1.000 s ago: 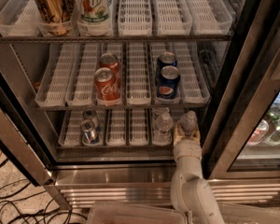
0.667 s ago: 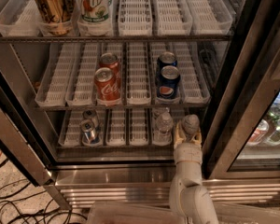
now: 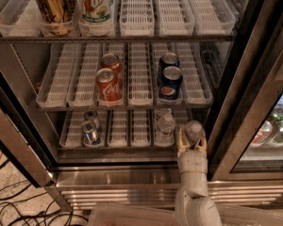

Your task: Pick water bottle from bottom shelf of fridge

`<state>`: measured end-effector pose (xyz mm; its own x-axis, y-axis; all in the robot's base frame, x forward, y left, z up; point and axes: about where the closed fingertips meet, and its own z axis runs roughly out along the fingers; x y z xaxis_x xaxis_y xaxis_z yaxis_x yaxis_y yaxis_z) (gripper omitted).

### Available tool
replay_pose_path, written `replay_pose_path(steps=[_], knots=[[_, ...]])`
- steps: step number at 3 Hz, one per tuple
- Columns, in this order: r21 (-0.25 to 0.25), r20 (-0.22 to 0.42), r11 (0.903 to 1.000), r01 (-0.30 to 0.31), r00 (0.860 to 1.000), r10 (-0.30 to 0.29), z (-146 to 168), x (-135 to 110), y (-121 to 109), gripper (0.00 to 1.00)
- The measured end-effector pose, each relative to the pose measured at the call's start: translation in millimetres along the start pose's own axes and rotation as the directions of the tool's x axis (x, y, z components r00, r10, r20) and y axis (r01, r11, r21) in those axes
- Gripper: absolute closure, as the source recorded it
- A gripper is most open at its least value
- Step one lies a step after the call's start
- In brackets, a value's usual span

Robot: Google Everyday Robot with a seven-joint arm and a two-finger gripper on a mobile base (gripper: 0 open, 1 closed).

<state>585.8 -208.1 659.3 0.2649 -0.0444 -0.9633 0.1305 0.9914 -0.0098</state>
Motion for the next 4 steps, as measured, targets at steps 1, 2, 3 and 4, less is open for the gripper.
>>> replay_pose_path(steps=[1,2,3,4], knots=[[-0.12,0.024,0.9901,0.072,0.997,-0.07,-20.6,-16.0,3.4,1.0],[-0.283,-0.006,0.9567,0.068,0.997,-0.072,-51.9,-14.0,4.3,1.0],[-0.415,-0.108,0.9092,-0.037,0.994,-0.008,-71.8,12.9,8.1,1.0],[-0.415,-0.108,0.9092,-0.037,0.994,-0.008,-71.8,12.9,8.1,1.0]])
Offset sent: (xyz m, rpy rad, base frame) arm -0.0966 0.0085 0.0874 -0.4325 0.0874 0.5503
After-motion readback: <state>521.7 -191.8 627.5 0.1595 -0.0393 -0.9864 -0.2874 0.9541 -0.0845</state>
